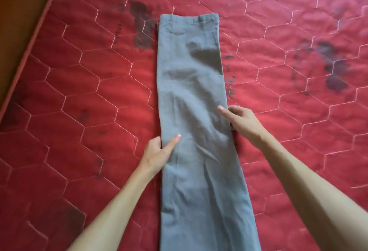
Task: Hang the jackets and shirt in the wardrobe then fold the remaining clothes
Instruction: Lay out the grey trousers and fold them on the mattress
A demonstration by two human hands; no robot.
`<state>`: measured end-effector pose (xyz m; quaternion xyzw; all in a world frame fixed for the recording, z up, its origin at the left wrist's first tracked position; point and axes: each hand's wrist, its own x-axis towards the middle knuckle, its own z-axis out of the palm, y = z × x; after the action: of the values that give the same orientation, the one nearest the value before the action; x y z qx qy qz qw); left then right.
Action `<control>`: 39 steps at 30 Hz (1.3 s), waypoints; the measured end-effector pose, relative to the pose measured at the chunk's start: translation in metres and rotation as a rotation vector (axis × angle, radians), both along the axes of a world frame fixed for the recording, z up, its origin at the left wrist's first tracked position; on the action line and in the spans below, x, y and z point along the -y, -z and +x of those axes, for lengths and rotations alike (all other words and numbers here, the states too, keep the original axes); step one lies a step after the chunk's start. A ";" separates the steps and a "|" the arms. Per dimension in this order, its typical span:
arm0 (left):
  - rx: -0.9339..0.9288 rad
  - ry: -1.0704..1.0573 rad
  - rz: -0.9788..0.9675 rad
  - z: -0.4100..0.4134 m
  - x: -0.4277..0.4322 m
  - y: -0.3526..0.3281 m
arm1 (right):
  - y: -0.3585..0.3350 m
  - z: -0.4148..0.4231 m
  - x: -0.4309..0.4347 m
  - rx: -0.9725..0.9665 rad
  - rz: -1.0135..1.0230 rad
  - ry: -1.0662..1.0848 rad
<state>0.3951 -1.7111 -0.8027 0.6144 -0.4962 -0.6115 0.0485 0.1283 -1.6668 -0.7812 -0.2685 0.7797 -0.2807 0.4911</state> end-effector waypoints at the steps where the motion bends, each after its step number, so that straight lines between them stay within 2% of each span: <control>1: -0.012 0.038 0.038 0.009 -0.020 0.000 | -0.003 0.004 -0.020 0.036 0.031 -0.025; 4: -0.017 0.049 0.104 0.036 -0.080 -0.001 | -0.010 0.025 -0.080 0.178 0.143 -0.106; 7: 0.000 -0.012 0.017 0.058 -0.124 -0.001 | -0.012 0.048 -0.138 0.200 0.191 -0.106; 13: -0.017 -0.171 -0.259 0.067 -0.139 -0.030 | -0.016 0.056 -0.167 -0.068 -0.073 -0.036; 15: 0.025 -0.155 -0.260 0.073 -0.147 -0.025 | -0.017 0.059 -0.171 -0.154 -0.105 -0.036; 17: 0.107 -0.203 -0.186 0.081 -0.170 -0.021 | -0.012 0.067 -0.194 -0.195 -0.052 -0.003; 19: 0.175 -0.226 -0.171 0.089 -0.202 -0.023 | -0.007 0.080 -0.231 -0.187 0.010 0.015; 22: 0.252 -0.116 -0.157 0.110 -0.257 -0.021 | -0.004 0.105 -0.298 -0.143 0.091 -0.011; 24: 0.218 -0.056 -0.093 0.128 -0.295 -0.021 | -0.008 0.122 -0.338 -0.080 0.098 0.050; 27: 0.166 -0.081 -0.038 0.147 -0.344 -0.026 | -0.015 0.140 -0.385 0.013 0.113 0.171; 31: 0.170 -0.110 -0.018 0.174 -0.390 -0.032 | -0.022 0.161 -0.439 0.080 0.151 0.111; 35: 0.314 -0.095 -0.115 0.194 -0.425 -0.042 | -0.026 0.191 -0.477 0.100 0.158 0.066; 39: 0.348 -0.109 -0.180 0.190 -0.447 -0.049 | -0.036 0.218 -0.495 0.120 0.152 0.250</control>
<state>0.5855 -1.2637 -0.7539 0.7300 -0.5159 -0.4455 0.0495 0.3459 -1.1718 -0.7457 -0.1143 0.7953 -0.2950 0.5171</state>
